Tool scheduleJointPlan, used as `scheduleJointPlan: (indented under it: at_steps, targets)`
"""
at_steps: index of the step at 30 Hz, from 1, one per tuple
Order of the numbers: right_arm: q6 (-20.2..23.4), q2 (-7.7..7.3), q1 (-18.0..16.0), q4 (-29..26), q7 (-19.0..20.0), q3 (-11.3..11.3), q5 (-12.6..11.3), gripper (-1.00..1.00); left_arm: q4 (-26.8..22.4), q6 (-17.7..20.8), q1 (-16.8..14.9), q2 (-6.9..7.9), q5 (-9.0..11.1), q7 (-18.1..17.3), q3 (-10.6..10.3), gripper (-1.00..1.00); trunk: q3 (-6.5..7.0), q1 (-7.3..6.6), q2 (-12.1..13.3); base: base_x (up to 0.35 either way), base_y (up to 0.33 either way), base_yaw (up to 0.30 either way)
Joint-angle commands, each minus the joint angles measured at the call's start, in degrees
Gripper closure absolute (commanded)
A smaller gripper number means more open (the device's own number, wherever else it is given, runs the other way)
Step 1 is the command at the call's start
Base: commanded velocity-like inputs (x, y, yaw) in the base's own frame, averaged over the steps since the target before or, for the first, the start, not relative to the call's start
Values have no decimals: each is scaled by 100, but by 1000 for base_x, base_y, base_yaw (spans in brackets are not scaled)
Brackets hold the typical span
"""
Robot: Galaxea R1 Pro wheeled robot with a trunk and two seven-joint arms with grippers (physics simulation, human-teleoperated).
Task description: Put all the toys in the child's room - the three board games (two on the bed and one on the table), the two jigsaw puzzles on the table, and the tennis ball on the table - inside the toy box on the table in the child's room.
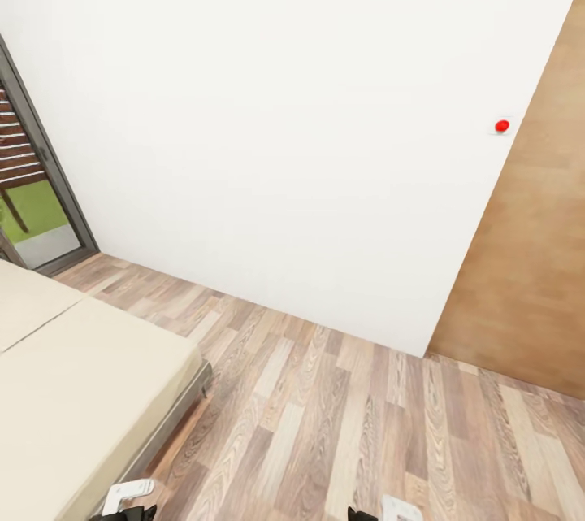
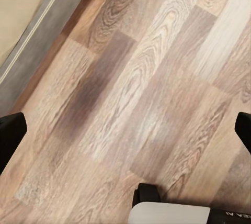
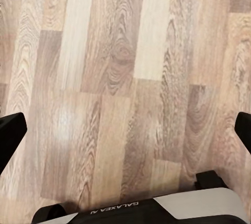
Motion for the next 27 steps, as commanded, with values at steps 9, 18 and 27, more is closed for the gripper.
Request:
scheduleJointPlan:
  at_steps: [9,18,27]
  targets:
    - [-22,-3,-5,-1,-29,50,-43,-100,9,-21,-3,2,45,-27,-2,-100,-12,5,-12,177,-119,40]
    - [-22,6,-5,-1,-29,55,-43,-100,9,-22,1,-3,39,-27,-2,-100,6,5,-12,203,-184,244]
    - [-22,12,-5,-1,-29,57,-43,-100,11,-22,1,-7,39,-29,-4,-100,28,5,-12,202,-149,274]
